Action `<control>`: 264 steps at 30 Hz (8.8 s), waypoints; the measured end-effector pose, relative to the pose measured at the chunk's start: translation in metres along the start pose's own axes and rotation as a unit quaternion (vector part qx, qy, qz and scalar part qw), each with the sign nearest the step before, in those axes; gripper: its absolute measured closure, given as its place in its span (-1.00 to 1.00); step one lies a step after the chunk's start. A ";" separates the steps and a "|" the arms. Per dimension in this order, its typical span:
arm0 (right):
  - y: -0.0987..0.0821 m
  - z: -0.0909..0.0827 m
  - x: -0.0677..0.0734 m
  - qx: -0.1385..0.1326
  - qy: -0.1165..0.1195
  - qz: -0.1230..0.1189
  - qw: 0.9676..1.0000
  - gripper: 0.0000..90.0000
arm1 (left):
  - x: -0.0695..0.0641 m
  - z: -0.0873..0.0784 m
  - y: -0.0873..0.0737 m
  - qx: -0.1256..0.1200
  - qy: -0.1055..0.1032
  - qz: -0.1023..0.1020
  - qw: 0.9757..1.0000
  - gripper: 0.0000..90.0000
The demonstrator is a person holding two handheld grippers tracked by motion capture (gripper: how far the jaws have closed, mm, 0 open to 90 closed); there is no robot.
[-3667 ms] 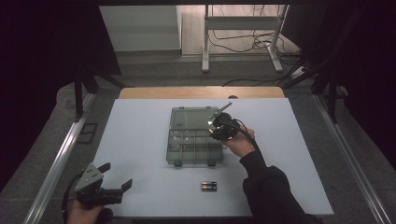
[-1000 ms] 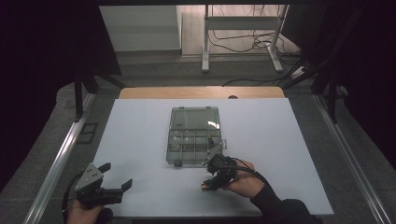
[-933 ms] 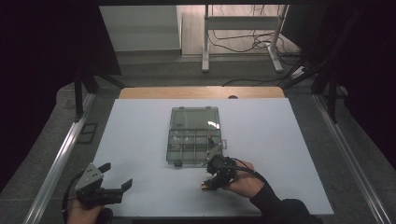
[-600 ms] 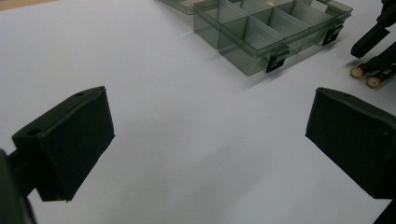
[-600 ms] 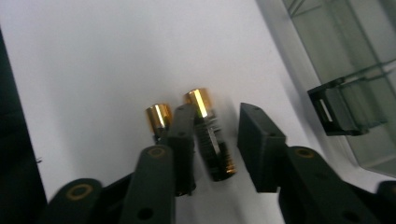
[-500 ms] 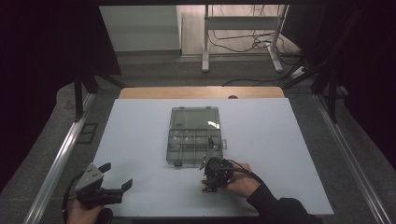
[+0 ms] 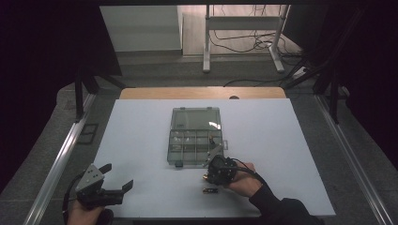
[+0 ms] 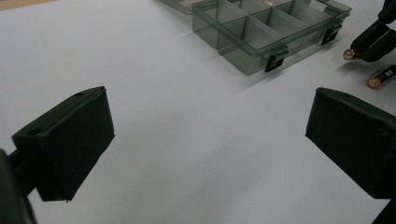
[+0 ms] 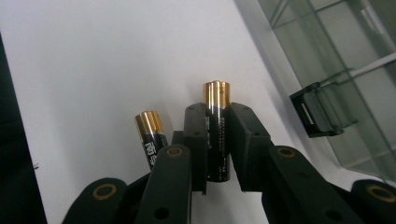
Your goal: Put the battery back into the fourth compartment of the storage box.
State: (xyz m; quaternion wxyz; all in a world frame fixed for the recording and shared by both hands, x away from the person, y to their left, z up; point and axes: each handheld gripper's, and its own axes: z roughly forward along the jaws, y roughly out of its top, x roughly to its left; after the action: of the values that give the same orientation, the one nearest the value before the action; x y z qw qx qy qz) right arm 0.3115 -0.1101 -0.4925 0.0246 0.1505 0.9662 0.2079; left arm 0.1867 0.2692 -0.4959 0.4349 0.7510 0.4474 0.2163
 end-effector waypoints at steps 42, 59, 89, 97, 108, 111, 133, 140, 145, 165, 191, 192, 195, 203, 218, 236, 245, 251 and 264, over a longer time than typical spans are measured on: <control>0.014 -0.044 -0.052 -0.083 -0.063 0.081 0.991 0.70 | 0.001 0.001 0.000 0.002 0.000 -0.004 1.000 -0.96; 0.024 -0.043 -0.082 -0.099 -0.098 0.118 0.983 0.70 | 0.001 0.001 0.000 0.001 -0.001 -0.006 1.000 -0.96; 0.032 -0.027 -0.104 -0.100 -0.133 0.137 0.976 0.22 | 0.001 0.001 0.000 0.001 -0.001 -0.004 1.000 -0.96; 0.022 -0.034 -0.094 -0.103 -0.109 0.123 0.981 -0.13 | 0.001 0.001 0.000 0.001 0.000 -0.004 1.000 -0.96; 0.018 -0.042 -0.069 -0.109 -0.093 0.088 0.986 -0.57 | 0.001 0.000 0.000 0.002 0.000 -0.003 1.000 -0.96; 0.016 -0.042 -0.061 -0.109 -0.093 0.075 0.987 -0.70 | 0.001 0.000 0.000 0.001 0.000 -0.003 1.000 -0.96; -0.001 -0.043 -0.024 -0.101 -0.032 0.073 0.992 -1.00 | 0.000 0.001 0.000 0.003 0.000 -0.001 1.000 -0.96; -0.005 -0.037 -0.008 -0.072 -0.027 0.065 0.995 -0.96 | 0.000 0.001 0.000 0.003 0.000 0.000 1.000 -0.96; -0.007 -0.032 0.003 -0.050 -0.030 0.053 0.997 -0.73 | 0.000 0.001 0.000 0.003 0.000 0.000 1.000 -0.96; -0.009 0.001 0.028 0.016 0.011 -0.023 1.000 0.40 | 0.000 0.001 0.001 0.003 0.000 0.002 1.000 -0.96; -0.008 -0.012 0.019 -0.011 -0.011 -0.014 1.000 0.70 | -0.001 0.001 0.001 0.005 0.000 0.003 1.000 -0.96; -0.008 -0.014 0.018 -0.014 -0.013 -0.011 1.000 0.70 | -0.001 0.001 0.001 0.005 0.000 0.003 1.000 -0.96; -0.008 -0.017 0.016 -0.021 -0.017 -0.006 1.000 0.70 | -0.001 0.001 0.001 0.005 0.000 0.003 1.000 -0.96; -0.006 -0.025 0.010 -0.038 -0.026 0.006 0.999 0.70 | -0.001 0.002 0.001 0.007 -0.001 0.004 1.000 -0.95; 0.001 -0.038 -0.004 -0.061 -0.046 0.028 0.997 0.70 | 0.000 0.002 0.001 0.010 -0.001 0.002 1.000 -0.93; 0.013 -0.045 -0.037 -0.073 -0.071 0.064 0.993 0.70 | 0.001 0.003 0.001 0.009 0.007 -0.009 1.000 -0.92; 0.022 -0.045 -0.052 -0.077 -0.085 0.077 0.990 0.70 | 0.001 0.002 0.001 0.008 0.006 -0.010 1.000 -0.92; 0.028 -0.045 -0.066 -0.087 -0.094 0.094 0.987 0.70 | 0.001 0.002 0.001 0.008 0.007 -0.012 1.000 -0.92; 0.035 -0.031 -0.095 -0.082 -0.125 0.132 0.980 0.70 | 0.002 0.002 0.001 0.009 0.007 -0.012 1.000 -0.92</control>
State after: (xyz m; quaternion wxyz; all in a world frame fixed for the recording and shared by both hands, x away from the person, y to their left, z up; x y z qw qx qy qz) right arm 0.4080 -0.1208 -0.4513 0.1294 0.2992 0.9067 0.2675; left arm 0.1896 0.2693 -0.4963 0.4270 0.7480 0.4615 0.2124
